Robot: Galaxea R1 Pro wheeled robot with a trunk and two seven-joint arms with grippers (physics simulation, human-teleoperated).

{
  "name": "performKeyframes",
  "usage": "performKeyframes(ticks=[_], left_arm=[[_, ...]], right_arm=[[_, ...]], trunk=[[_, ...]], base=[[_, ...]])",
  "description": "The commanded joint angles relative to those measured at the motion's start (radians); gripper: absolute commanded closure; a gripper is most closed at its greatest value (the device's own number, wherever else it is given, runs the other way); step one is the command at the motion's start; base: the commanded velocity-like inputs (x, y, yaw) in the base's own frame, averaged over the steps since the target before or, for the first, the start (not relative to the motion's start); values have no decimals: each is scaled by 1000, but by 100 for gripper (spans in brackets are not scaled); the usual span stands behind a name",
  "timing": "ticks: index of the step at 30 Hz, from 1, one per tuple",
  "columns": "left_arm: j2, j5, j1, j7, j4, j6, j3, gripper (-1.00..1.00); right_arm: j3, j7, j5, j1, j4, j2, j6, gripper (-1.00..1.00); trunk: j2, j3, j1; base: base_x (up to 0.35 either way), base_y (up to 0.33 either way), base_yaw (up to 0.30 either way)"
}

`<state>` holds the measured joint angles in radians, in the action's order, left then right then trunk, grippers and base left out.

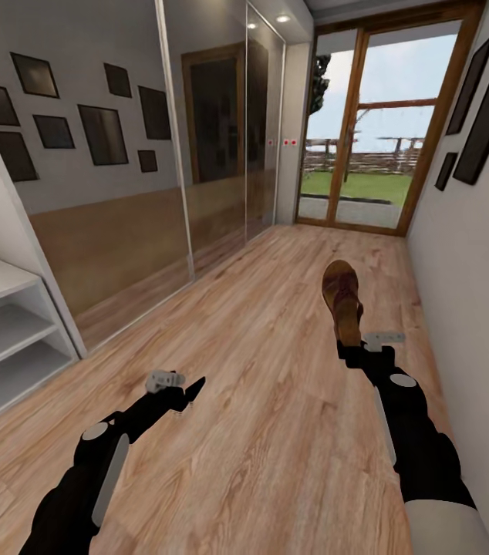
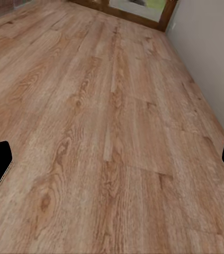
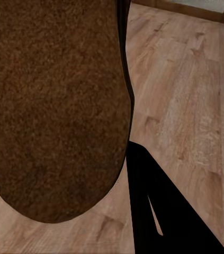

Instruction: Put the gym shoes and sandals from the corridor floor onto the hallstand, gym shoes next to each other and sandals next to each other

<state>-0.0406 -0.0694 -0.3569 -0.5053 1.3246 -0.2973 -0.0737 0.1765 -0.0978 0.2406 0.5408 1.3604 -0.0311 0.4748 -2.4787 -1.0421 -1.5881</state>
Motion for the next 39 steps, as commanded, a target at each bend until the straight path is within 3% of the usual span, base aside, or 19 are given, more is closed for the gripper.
performKeyframes(ticks=[1,17,39], left_arm=[[-1,-7,-1,-5,1,-9,-5,-100],[-1,-6,0,-5,1,-9,-8,-100],[-1,-7,1,-5,-1,-9,-8,-100]], right_arm=[[3,-8,7,1,2,-1,5,100],[3,-9,7,1,3,0,7,100],[3,-9,7,1,3,0,7,100]], trunk=[[0,-1,0],[0,-8,0],[0,-21,0]], base=[[347,0,0],[347,-25,214],[317,-164,285]])
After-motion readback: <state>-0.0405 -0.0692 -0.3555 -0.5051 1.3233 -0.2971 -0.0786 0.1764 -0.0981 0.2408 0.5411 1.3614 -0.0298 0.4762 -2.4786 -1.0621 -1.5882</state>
